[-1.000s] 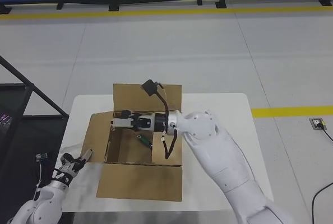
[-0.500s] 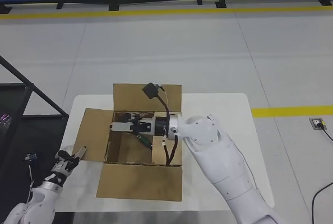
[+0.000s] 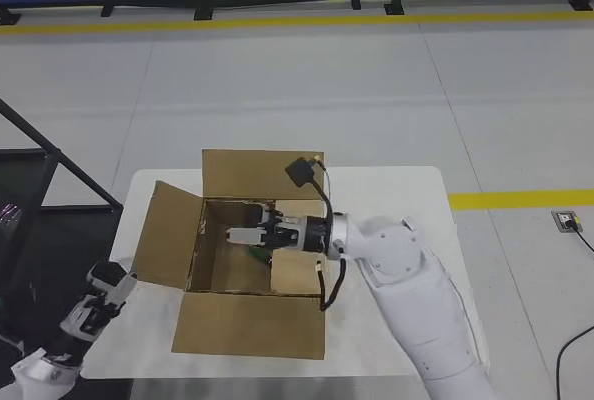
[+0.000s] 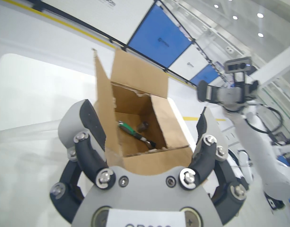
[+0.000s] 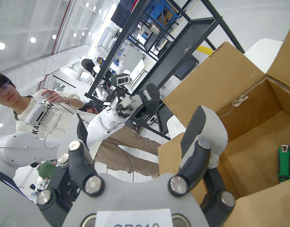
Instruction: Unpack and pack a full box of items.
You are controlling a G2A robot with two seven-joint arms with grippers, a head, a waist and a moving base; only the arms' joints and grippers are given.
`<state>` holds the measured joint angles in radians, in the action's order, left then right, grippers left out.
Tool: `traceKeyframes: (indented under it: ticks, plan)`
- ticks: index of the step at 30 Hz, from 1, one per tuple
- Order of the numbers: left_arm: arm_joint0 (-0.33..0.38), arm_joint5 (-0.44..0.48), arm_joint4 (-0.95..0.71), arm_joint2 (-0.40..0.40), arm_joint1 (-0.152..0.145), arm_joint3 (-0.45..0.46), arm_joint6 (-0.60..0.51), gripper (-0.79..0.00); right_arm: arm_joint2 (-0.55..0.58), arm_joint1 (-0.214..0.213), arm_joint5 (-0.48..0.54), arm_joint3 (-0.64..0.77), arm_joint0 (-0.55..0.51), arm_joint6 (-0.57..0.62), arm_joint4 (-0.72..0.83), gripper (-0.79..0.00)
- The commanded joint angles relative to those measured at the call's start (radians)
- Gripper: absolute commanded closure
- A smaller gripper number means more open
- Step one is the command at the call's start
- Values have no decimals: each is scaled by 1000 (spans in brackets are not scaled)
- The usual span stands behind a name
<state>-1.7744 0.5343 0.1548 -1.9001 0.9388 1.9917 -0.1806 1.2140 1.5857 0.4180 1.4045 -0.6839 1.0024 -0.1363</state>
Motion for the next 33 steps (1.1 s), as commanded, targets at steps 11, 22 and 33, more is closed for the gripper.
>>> traceKeyframes:
  ticks: [11, 22, 33]
  plan:
    - [376, -238, -11, 399, -3, 17, -345, -785, 212, -69, 54, 423, -485, -73, -55, -785]
    - [573, -430, -18, 615, 31, -91, -328, -785, 281, -91, 68, 480, -603, -89, -46, -785]
    - [646, -511, -145, 649, 48, -230, -373, -785, 267, -99, 55, 446, -566, -139, -5, -785]
